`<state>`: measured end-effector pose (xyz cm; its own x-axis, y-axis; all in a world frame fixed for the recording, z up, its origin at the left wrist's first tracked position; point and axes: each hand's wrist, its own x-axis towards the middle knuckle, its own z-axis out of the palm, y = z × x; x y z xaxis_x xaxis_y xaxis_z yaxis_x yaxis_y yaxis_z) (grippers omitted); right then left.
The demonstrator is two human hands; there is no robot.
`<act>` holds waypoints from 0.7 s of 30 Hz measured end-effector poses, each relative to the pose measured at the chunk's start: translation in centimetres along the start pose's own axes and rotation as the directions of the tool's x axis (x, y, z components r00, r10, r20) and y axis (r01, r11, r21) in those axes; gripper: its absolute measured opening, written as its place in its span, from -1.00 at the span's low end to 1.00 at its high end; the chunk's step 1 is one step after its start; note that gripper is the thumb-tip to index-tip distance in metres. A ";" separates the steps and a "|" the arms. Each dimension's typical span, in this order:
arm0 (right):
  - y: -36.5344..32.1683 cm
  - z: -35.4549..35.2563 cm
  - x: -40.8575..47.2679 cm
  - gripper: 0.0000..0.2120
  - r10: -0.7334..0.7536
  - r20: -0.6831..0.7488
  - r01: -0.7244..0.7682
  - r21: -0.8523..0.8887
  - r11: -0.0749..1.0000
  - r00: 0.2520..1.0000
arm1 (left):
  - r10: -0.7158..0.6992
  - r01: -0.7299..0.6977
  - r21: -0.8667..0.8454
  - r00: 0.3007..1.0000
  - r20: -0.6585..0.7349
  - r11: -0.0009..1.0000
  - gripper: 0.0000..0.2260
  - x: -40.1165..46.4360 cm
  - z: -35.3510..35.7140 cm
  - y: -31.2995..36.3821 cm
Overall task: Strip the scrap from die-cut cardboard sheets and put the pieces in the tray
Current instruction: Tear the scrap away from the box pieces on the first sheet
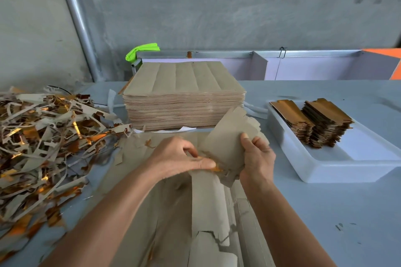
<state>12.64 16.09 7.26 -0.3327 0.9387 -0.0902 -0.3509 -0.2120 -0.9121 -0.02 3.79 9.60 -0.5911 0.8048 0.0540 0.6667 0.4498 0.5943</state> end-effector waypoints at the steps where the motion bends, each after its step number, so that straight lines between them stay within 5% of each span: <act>1: 0.0 0.3 -0.2 -0.75 -0.007 -0.002 0.007 0.025 1.000 1.000 | 0.008 -0.009 0.055 1.000 0.018 0.998 -0.44 0.0 0.2 0.3; 5: -0.1 0.9 -0.7 -0.71 0.015 0.020 -0.017 0.093 0.995 1.000 | 0.000 -0.009 0.174 0.999 0.053 0.985 -0.54 0.0 0.8 0.4; 8: -0.8 0.9 -0.6 -0.67 0.068 -0.044 -0.062 0.126 0.990 0.997 | -0.004 0.000 0.039 0.996 0.084 0.999 -0.77 -0.1 0.8 -0.3; 12: -2.9 -0.9 1.4 -0.71 0.021 -0.234 0.011 0.133 0.991 0.972 | -0.028 0.041 -0.178 0.997 0.074 0.983 -0.79 -0.4 -0.5 -1.9; 16: -4.5 -3.5 3.2 -0.95 -0.221 -0.308 0.195 -0.113 0.974 0.925 | -0.056 0.088 -0.385 0.994 0.094 0.919 -0.93 -0.9 -2.2 -3.3; 21: -4.2 -5.3 3.6 -0.63 -0.442 -0.018 0.362 -0.547 0.755 0.897 | -0.037 0.076 -0.464 0.995 0.093 0.882 -0.90 -0.9 -2.6 -3.8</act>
<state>17.60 21.79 8.64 -0.1272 0.9404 0.3153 0.0931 0.3278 -0.9401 -3.20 0.31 9.41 -0.5704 0.8202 -0.0433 0.3323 0.2787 0.9011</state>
